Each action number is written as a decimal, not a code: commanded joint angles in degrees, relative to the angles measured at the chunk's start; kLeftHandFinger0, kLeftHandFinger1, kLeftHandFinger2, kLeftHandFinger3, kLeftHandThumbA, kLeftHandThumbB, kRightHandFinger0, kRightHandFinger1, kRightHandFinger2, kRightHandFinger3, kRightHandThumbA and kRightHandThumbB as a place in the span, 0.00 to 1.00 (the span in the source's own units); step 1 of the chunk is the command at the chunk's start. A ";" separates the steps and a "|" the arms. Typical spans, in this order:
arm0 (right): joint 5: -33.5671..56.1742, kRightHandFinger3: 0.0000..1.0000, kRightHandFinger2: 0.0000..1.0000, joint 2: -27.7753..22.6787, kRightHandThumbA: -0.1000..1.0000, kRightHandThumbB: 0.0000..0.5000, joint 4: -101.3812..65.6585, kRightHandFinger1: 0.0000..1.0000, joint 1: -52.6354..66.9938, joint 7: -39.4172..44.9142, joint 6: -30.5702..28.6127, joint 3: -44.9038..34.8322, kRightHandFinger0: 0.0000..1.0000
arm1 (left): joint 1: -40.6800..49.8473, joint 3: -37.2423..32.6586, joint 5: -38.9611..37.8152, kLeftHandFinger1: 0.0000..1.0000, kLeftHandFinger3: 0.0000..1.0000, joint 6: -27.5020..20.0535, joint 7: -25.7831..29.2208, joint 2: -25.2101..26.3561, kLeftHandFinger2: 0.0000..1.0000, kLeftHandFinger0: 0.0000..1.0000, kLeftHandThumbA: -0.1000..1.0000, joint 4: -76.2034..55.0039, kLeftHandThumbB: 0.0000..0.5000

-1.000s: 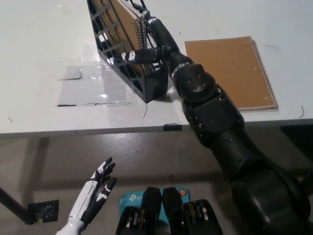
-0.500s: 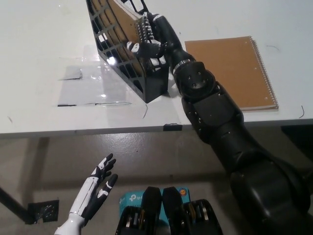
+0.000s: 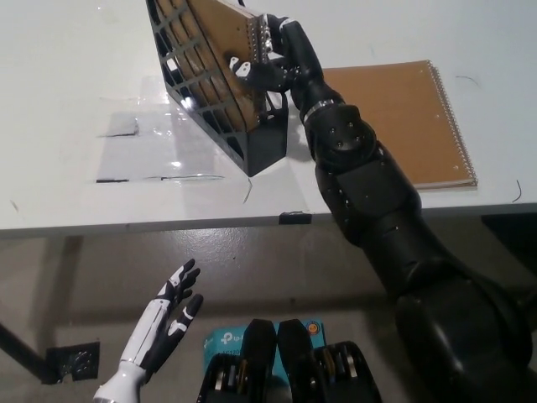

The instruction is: Use the right hand to pick up a book from the book holder on the left side and put it on another book on the right side

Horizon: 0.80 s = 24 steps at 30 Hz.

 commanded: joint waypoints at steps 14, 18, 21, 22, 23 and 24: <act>27.64 0.86 0.77 3.67 0.00 0.18 -24.80 0.35 -9.15 8.87 15.93 -18.76 0.00 | -1.43 0.08 0.15 1.00 1.00 -0.09 -0.57 0.84 1.00 1.00 0.89 -0.87 0.40; 31.54 0.85 0.78 3.54 0.00 0.15 -28.93 0.32 -11.25 7.04 20.84 -21.41 0.00 | -2.09 0.17 0.28 1.00 1.00 -0.67 -0.22 0.68 1.00 1.00 0.90 -0.04 0.42; 33.40 0.90 0.78 3.32 0.00 0.13 -30.50 0.30 -12.44 6.18 23.00 -22.82 0.00 | -2.10 0.14 0.42 1.00 1.00 -0.43 -0.21 0.69 1.00 1.00 0.90 -0.38 0.41; 34.81 0.92 0.78 3.28 0.00 0.13 -30.75 0.29 -12.98 6.07 23.63 -23.78 0.00 | -2.16 0.13 0.48 1.00 1.00 -0.49 -0.20 0.72 1.00 1.00 0.90 -0.45 0.40; 35.29 0.93 0.79 2.96 0.00 0.16 -31.04 0.29 -13.49 5.74 24.58 -24.25 0.00 | -2.21 0.15 0.46 1.00 1.00 -0.34 -0.19 0.67 1.00 1.00 0.89 -0.48 0.40; 35.62 0.96 0.81 2.65 0.00 0.17 -31.44 0.30 -13.99 5.20 25.34 -24.66 0.00 | -2.31 0.17 0.47 1.00 1.00 -0.08 -0.18 0.64 1.00 1.00 0.89 -0.49 0.41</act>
